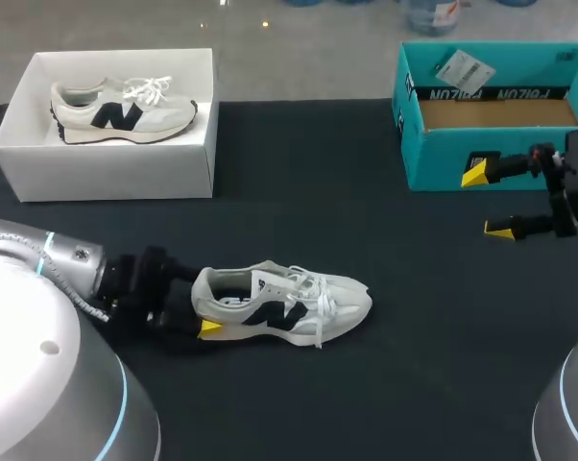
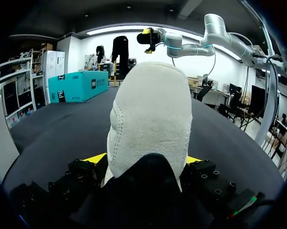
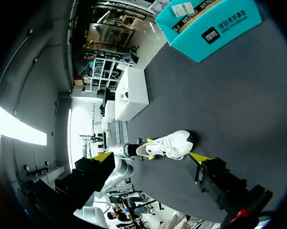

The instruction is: Take the shoe out of the shoebox, open the shoe tongue, remove and reinsert the insole, then place the shoe into the shoebox

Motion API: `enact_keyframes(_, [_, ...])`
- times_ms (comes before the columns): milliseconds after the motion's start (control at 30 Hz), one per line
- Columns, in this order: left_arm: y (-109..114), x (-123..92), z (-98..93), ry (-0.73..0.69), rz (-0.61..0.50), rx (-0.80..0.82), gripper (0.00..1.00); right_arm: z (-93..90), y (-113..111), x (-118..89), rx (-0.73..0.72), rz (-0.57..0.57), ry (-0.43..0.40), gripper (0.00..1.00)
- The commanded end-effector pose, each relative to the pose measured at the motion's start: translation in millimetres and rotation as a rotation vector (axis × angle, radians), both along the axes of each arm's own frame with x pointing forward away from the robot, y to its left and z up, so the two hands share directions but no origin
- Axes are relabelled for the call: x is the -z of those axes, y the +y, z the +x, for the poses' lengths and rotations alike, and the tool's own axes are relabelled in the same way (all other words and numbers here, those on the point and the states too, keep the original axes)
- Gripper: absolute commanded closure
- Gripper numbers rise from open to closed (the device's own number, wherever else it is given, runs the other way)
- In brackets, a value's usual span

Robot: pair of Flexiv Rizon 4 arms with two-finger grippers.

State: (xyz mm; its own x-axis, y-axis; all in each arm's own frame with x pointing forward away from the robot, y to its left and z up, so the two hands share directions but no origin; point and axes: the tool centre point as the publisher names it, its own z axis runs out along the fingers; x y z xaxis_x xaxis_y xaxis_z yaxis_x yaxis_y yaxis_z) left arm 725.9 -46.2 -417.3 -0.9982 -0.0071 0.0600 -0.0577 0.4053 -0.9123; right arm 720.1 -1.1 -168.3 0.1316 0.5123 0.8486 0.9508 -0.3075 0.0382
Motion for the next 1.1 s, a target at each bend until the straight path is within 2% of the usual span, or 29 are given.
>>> enact_keyframes(33, [-4.0,6.5,6.3,0.020,-0.002,0.029,1.00,-0.9,0.7,0.2,0.003,-0.004,0.002,0.00])
enact_keyframes(233, [-6.3,12.5,6.5,0.025,0.008,0.034,1.00,-0.9,0.7,0.2,0.003,-0.004,0.002,0.00])
enact_keyframes(1100, [-6.4,11.4,6.2,0.025,0.012,0.027,1.00,-0.9,0.7,0.2,0.003,-0.004,0.002,0.00])
